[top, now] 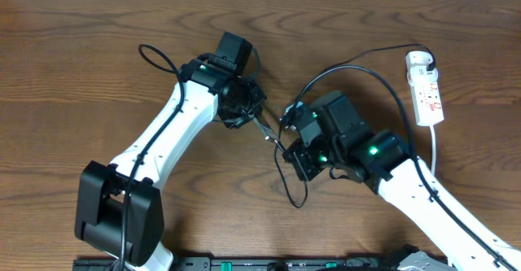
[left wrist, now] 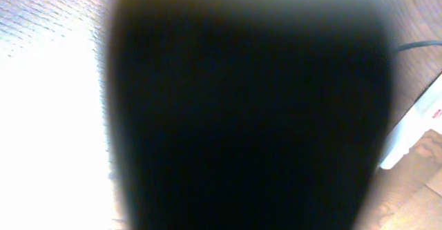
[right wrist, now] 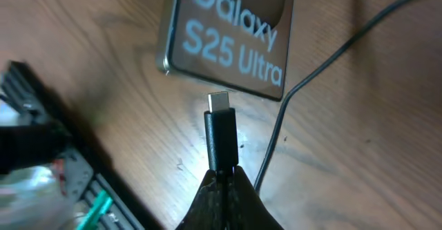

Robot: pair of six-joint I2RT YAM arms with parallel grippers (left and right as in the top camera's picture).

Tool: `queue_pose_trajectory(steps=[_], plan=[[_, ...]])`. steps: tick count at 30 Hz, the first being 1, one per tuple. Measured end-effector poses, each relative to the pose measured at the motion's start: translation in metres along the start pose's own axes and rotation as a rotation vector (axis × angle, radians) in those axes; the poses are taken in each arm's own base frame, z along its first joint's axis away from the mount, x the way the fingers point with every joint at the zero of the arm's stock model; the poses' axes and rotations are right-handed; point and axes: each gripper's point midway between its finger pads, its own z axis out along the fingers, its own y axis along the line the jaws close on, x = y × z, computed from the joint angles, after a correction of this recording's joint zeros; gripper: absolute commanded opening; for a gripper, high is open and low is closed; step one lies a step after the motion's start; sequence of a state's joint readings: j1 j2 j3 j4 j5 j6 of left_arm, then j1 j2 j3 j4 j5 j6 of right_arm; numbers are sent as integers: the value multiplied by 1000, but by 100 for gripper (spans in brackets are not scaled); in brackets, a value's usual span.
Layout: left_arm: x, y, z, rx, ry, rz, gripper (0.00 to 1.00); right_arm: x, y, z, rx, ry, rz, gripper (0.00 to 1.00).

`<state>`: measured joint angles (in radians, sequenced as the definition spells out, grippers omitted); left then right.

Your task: Plug charger to phone and switch on socket

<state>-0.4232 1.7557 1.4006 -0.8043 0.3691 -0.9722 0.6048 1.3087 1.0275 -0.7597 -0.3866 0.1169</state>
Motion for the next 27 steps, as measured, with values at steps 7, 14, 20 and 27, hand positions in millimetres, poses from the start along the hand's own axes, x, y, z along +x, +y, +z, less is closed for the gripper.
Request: queue_pose_trajectory(steps=[7, 14, 20, 27], plan=[[5, -2, 2, -13, -7, -8, 7, 8, -9, -9, -60, 31, 106, 1], [1, 1, 3, -32, -42, -26, 7, 19, -8, -9, -67, 77, 129, 1], [4, 1, 5, -50, -62, -2, 7, 24, -10, 4, -69, 126, 142, 1], [5, 0, 6, -60, -73, 52, 7, 15, -9, 17, -88, 109, 125, 1]])
